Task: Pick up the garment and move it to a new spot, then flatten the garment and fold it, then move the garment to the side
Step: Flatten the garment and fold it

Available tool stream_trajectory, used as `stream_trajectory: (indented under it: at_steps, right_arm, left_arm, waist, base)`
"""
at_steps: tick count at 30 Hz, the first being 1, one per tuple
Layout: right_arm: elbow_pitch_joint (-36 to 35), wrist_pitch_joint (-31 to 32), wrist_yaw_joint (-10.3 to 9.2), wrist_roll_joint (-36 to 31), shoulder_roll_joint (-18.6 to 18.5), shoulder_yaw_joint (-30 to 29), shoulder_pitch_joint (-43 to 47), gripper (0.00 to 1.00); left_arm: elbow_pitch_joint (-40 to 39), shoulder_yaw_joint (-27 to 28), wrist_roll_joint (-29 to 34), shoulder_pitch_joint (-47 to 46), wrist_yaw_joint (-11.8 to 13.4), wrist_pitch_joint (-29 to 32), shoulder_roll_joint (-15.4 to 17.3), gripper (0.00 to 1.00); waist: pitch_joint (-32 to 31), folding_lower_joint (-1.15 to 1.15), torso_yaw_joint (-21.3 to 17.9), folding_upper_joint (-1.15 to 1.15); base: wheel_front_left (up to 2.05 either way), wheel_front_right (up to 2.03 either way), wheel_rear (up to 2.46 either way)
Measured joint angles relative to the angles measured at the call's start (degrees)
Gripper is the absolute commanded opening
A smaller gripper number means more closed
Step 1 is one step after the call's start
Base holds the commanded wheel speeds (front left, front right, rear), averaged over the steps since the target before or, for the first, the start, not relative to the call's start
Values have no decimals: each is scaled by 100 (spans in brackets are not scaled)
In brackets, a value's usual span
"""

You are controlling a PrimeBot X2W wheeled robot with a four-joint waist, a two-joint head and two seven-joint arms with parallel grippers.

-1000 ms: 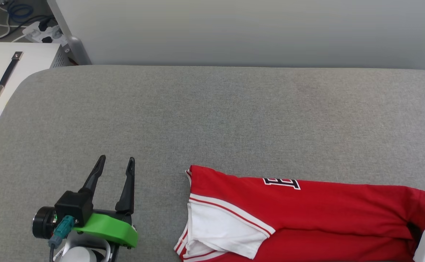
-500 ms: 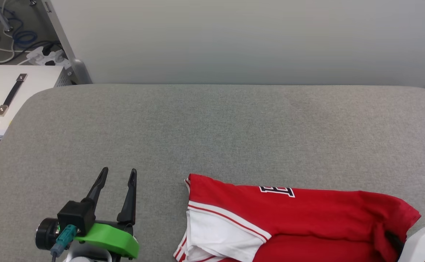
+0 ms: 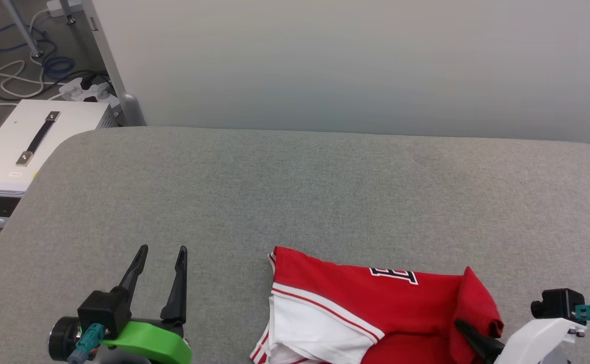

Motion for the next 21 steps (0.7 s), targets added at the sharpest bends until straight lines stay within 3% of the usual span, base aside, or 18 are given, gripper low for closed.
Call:
stream_trajectory:
  at_steps: [8, 21]
  right_arm:
    - [-9, 22, 0, 214, 93, 809, -102, 0]
    - [982, -542, 0, 940, 123, 2094, -944, 0]
  left_arm:
    - [19, 40, -47, 12, 0, 0, -29, 100]
    - [70, 10, -49, 9, 0, 0, -24, 100]
  waist:
    - [-5, 0, 127, 0]
    - [27, 0, 408, 0]
  base:
    - [0, 0, 0]
    - [0, 0, 0]
